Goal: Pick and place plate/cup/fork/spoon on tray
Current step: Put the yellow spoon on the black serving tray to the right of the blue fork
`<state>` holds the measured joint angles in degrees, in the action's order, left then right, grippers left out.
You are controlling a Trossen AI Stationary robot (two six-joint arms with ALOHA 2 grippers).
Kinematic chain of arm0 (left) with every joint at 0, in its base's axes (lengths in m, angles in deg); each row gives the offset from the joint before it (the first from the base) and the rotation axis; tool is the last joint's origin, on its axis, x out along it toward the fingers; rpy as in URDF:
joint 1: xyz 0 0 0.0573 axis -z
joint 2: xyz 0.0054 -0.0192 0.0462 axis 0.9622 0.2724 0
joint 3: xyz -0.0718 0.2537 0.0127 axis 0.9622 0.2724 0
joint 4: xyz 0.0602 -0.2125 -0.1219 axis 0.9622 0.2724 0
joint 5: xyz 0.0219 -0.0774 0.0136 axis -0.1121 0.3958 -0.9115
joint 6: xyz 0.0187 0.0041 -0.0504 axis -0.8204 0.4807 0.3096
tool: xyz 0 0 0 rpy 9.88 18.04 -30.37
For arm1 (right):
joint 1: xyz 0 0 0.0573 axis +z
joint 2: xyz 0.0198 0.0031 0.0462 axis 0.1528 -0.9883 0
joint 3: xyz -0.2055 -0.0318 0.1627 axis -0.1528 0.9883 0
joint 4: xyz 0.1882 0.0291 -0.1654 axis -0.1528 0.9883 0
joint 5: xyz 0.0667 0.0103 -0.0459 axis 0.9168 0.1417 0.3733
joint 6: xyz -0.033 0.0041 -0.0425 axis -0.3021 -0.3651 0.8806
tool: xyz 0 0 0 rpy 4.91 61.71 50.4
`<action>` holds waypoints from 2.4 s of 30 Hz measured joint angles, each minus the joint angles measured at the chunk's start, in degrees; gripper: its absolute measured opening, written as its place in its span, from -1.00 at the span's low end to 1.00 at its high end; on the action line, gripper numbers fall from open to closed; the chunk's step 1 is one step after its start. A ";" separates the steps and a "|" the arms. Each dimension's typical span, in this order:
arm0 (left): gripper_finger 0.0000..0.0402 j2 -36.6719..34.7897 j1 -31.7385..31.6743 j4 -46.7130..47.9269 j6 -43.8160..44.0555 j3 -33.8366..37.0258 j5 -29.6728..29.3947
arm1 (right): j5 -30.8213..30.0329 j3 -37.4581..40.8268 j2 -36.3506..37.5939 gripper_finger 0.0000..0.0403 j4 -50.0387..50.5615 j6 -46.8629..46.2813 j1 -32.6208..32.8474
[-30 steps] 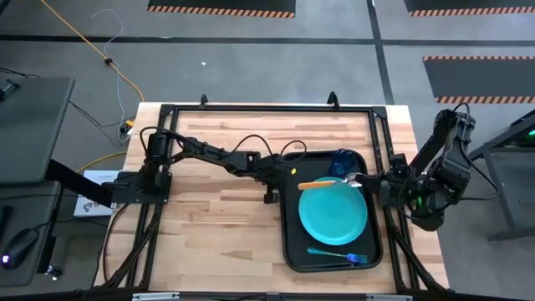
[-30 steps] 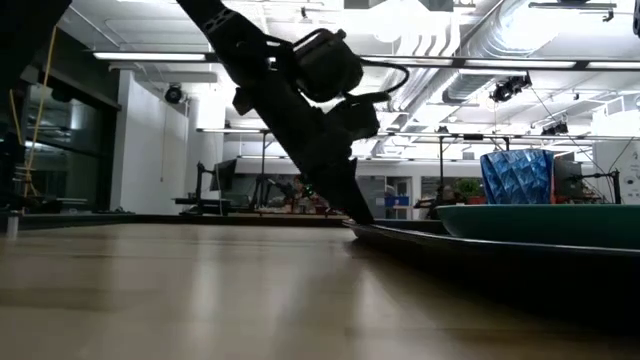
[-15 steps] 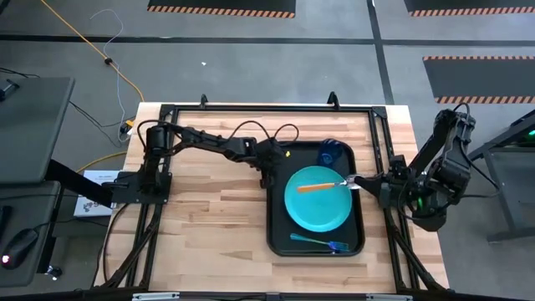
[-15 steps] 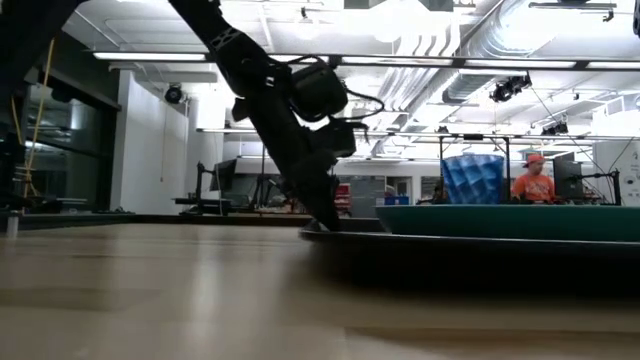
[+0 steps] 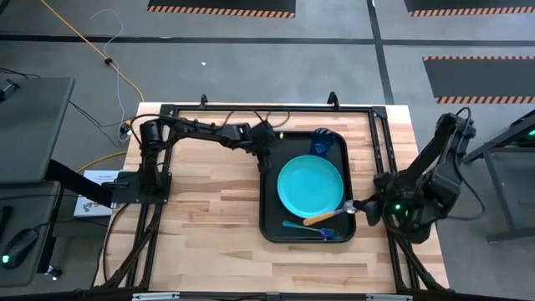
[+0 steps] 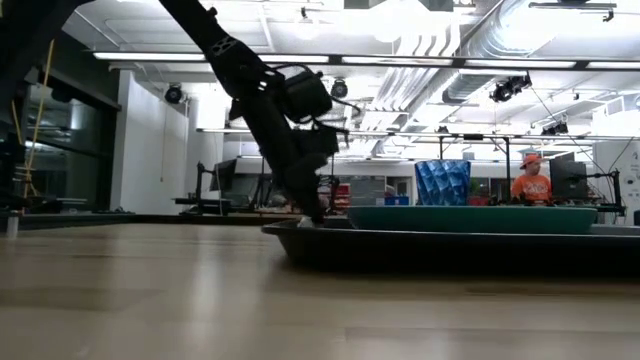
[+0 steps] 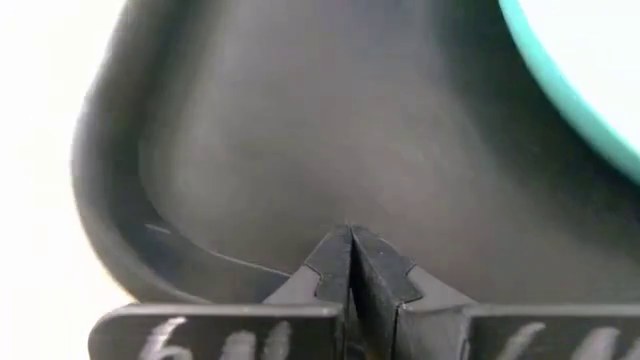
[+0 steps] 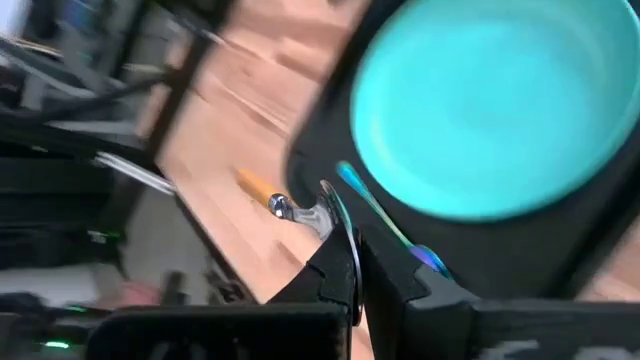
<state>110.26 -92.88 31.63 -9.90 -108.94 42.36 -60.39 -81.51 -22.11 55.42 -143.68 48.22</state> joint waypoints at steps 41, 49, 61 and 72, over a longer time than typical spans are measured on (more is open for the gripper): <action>-1.00 -33.00 15.90 -32.41 25.13 -0.96 12.22 | -9.90 0.09 -21.20 -1.00 -5.49 -15.61 6.48; -1.00 -39.63 16.92 -32.13 25.02 -0.96 11.47 | -7.85 0.09 -28.38 -1.00 -7.25 -15.85 0.65; -1.00 -41.48 16.84 -30.85 24.01 -0.96 9.48 | -0.21 0.09 -36.68 -1.00 -10.52 -15.50 -3.51; -1.00 -41.45 16.84 -30.58 24.07 -0.96 8.23 | 3.55 0.06 -39.93 -1.00 -10.59 -15.57 -3.89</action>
<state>68.81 -76.04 1.05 14.17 -109.90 50.59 -56.84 -81.46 -62.04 44.83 -159.25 44.34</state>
